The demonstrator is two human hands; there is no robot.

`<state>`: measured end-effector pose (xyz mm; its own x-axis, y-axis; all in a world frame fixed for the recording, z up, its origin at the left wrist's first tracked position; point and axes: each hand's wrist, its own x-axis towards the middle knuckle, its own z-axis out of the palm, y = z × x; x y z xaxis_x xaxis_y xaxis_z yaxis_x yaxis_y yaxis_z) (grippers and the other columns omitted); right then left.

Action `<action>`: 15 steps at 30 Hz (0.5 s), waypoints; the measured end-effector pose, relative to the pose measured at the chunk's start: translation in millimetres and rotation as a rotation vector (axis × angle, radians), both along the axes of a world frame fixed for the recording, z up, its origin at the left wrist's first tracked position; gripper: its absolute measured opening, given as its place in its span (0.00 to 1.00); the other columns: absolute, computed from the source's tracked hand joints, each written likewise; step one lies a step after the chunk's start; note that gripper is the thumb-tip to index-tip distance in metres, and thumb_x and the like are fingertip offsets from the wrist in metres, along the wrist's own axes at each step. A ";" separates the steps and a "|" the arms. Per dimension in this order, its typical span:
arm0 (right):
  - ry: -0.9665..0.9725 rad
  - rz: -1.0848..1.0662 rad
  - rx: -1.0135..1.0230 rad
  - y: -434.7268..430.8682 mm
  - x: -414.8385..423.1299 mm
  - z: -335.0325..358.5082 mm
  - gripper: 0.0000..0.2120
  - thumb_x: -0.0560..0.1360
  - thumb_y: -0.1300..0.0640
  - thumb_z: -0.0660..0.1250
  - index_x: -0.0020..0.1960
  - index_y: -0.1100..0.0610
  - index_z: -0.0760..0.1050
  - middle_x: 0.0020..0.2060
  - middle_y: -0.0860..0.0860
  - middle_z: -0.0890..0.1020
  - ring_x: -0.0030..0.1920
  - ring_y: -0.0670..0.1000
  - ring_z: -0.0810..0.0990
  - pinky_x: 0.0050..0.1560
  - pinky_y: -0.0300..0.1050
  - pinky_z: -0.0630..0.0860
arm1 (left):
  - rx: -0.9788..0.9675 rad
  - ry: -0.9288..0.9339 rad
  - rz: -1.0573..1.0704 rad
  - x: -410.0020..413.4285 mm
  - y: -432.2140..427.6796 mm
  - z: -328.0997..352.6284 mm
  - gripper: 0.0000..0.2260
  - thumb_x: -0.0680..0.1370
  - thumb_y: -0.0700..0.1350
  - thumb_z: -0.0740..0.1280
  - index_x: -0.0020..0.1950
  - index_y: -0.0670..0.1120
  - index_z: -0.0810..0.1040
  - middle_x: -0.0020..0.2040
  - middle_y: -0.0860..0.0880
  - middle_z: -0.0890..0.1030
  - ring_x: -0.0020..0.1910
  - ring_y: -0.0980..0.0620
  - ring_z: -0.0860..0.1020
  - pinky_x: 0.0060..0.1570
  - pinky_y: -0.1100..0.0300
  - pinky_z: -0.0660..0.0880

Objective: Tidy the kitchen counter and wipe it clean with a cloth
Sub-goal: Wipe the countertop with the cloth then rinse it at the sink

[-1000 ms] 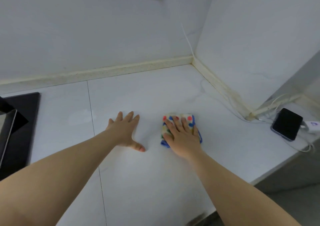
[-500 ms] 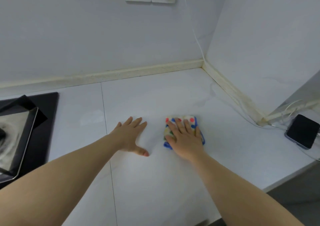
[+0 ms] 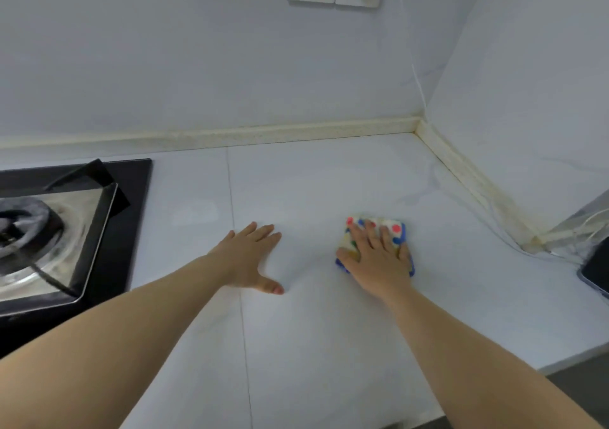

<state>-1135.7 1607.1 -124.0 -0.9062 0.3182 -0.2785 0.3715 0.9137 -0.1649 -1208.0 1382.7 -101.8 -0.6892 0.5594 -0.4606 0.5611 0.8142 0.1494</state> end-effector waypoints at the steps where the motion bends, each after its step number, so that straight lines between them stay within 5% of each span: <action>1: -0.010 -0.065 -0.015 1.1 -0.8 0.2 0.31 0.78 0.38 0.49 0.76 0.41 0.40 0.77 0.44 0.41 0.77 0.52 0.40 0.74 0.59 0.42 | 0.008 0.007 0.010 2.5 -6.3 -1.8 0.48 0.70 0.68 0.64 0.78 0.50 0.42 0.78 0.52 0.41 0.77 0.49 0.39 0.75 0.46 0.43; 9: 0.026 0.107 -0.014 -88.3 0.6 -3.2 0.30 0.79 0.44 0.51 0.77 0.44 0.43 0.77 0.45 0.43 0.77 0.54 0.41 0.73 0.62 0.38 | 0.181 -0.019 0.149 15.2 -57.3 4.8 0.37 0.76 0.57 0.65 0.78 0.48 0.49 0.79 0.52 0.49 0.78 0.54 0.47 0.74 0.60 0.47; 15: 0.046 0.248 0.008 -127.6 3.1 5.3 0.26 0.80 0.57 0.52 0.77 0.47 0.52 0.76 0.45 0.54 0.76 0.53 0.51 0.73 0.55 0.56 | 0.192 0.078 0.258 35.2 -123.3 11.3 0.30 0.78 0.56 0.62 0.76 0.50 0.56 0.77 0.53 0.57 0.76 0.54 0.54 0.72 0.59 0.56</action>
<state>-1132.6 1479.5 -118.7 -0.9685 0.0870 -0.2334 0.1284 0.9773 -0.1686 -1172.8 1259.4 -90.5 -0.8485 0.4333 -0.3039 0.3557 0.8921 0.2787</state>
